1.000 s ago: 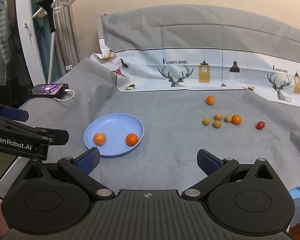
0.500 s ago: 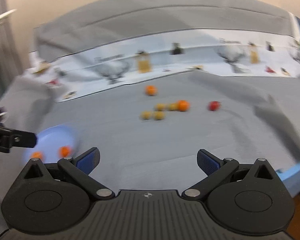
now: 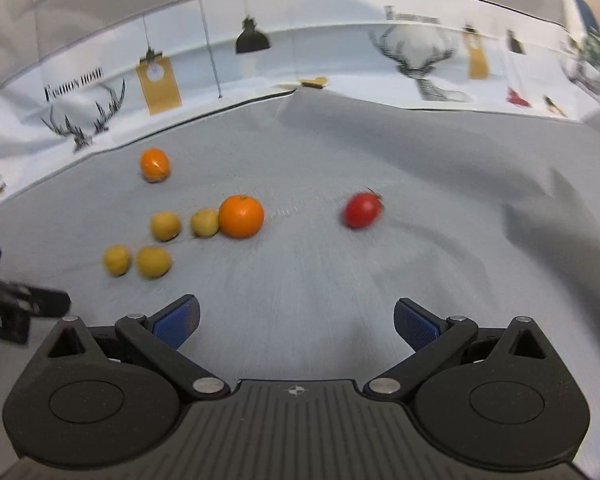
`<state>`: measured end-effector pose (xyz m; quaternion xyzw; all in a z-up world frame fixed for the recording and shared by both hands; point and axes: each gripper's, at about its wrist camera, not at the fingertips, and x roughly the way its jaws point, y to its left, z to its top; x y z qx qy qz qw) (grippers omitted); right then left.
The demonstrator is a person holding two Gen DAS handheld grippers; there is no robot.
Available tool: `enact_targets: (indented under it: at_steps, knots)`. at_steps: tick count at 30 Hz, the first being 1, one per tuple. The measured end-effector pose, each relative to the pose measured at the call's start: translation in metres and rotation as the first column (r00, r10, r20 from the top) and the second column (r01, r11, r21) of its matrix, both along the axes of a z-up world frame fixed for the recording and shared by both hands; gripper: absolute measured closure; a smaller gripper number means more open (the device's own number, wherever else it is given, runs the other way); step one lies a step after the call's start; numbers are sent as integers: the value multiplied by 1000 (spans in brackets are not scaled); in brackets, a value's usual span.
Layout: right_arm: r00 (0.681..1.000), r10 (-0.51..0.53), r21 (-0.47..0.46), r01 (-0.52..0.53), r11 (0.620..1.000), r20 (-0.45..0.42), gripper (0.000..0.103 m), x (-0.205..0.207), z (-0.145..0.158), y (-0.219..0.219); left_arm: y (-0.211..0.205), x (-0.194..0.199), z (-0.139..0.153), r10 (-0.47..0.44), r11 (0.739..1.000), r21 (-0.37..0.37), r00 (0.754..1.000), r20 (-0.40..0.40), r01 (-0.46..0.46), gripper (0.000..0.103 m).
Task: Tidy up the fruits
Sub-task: 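Move both open tools back toward the remaining fruits, then grasp a yellow fruit with the left tool while the right tool grasps a mandarin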
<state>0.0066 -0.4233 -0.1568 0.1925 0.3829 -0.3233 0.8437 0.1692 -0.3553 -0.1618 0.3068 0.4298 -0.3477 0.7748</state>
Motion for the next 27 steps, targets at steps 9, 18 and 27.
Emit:
enact_targets:
  at_steps: [9,18,27]
  knots:
    - [992,128,-37,-129,991,-18,1,68,-47,-36,-34,45,-34,-7,1000,-29,996,-86,5,0]
    - [980,193,-53,-191,980,36,14,77,-54,-45,-35,39,-27,-96,990,-113,991,-94,85,65]
    - [993,118,2,-118,993,2,65,47,-26,-23,-5,13,2,-67,988,-147,993,-93,53,76]
